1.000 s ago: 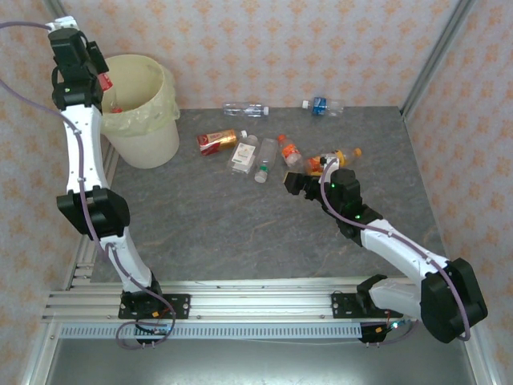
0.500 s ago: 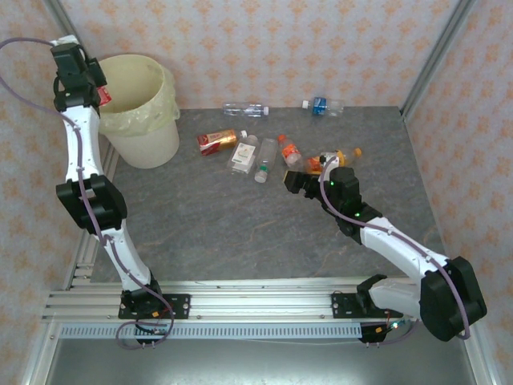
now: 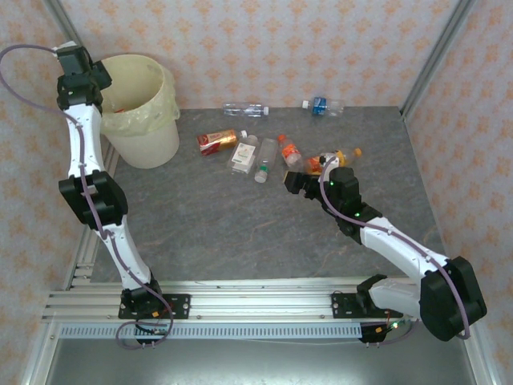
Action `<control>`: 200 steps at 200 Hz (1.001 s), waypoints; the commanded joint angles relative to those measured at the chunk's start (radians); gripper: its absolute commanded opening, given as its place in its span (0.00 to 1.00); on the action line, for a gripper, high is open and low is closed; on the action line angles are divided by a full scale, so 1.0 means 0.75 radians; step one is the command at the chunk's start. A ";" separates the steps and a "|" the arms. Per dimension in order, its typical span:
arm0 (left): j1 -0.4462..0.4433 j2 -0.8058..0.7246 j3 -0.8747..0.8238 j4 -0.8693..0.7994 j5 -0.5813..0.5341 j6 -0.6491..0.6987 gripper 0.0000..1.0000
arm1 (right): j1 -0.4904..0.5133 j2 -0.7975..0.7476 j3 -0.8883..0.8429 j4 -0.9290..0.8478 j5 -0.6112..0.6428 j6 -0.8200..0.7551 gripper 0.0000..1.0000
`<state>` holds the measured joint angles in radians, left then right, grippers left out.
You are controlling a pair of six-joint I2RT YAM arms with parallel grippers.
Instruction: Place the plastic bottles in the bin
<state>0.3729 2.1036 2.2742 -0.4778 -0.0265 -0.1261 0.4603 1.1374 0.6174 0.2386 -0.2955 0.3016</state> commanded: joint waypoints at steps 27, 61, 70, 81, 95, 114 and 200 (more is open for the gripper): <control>-0.002 -0.013 0.078 -0.115 -0.093 -0.156 0.81 | 0.009 -0.019 0.009 0.006 0.034 0.021 0.99; -0.002 -0.041 0.111 -0.164 -0.107 -0.260 0.96 | 0.010 -0.011 -0.004 0.017 0.049 0.042 0.99; -0.004 -0.052 0.117 -0.175 -0.097 -0.286 1.00 | 0.009 -0.007 -0.003 0.018 0.058 0.054 0.99; -0.008 -0.070 0.121 -0.183 -0.071 -0.314 1.00 | 0.008 -0.002 -0.003 0.016 0.079 0.072 0.99; -0.025 -0.097 0.127 -0.194 -0.050 -0.343 1.00 | 0.008 0.007 0.004 -0.003 0.122 0.110 0.99; -0.066 -0.136 0.127 -0.222 -0.029 -0.368 1.00 | 0.009 0.043 0.040 -0.062 0.151 0.142 0.99; -0.459 -0.428 -0.160 -0.206 -0.126 -0.446 1.00 | -0.115 0.216 0.237 -0.411 0.258 0.240 0.99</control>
<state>0.0994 1.8847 2.2406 -0.6758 -0.0689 -0.4492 0.4274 1.2720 0.7250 0.0578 -0.1291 0.4572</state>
